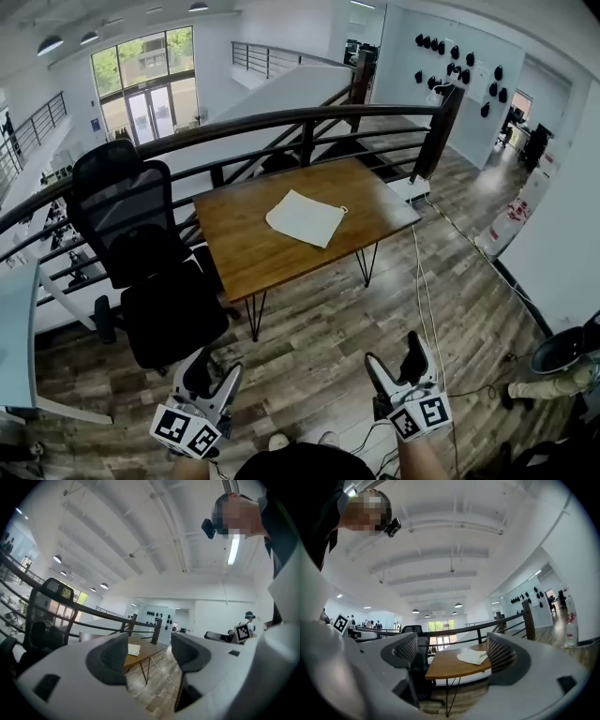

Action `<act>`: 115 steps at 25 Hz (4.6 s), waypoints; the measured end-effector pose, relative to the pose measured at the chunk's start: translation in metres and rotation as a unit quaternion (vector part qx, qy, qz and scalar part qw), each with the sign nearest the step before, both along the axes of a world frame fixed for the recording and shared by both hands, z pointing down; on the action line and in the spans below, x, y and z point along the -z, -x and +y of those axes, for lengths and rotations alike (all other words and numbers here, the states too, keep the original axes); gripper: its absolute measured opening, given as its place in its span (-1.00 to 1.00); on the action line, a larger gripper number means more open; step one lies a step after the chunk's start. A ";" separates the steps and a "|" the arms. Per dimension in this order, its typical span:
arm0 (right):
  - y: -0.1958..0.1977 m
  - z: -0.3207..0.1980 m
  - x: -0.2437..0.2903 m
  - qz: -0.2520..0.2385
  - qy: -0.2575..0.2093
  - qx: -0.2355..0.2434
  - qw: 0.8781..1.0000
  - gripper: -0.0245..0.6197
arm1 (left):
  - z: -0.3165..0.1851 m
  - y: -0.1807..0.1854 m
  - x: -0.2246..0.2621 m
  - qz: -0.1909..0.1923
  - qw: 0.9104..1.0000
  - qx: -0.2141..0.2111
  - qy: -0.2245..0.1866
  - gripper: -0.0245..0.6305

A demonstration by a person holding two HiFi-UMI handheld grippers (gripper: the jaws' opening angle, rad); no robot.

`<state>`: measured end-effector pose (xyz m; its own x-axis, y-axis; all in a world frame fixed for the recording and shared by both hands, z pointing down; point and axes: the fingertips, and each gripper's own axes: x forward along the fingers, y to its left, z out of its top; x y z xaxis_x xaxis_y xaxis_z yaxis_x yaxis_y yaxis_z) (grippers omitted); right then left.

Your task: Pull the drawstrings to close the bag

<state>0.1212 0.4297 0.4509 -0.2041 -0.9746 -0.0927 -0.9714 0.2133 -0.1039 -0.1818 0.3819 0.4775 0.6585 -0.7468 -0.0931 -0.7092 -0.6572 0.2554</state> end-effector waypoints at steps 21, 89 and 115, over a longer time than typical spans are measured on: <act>-0.021 -0.090 0.007 -0.023 0.001 0.071 0.997 0.16 | -0.081 -0.055 0.004 -0.015 1.000 -0.021 -0.005 -0.06; -0.086 -0.438 -0.032 -0.022 0.097 -0.026 0.995 -0.50 | -0.458 -0.197 -0.072 -0.101 0.977 -0.174 0.074 -0.20; -0.165 -0.401 -0.070 -0.020 0.178 -0.092 0.980 -0.53 | -0.436 -0.358 -0.247 -0.226 0.877 -0.236 0.352 -0.17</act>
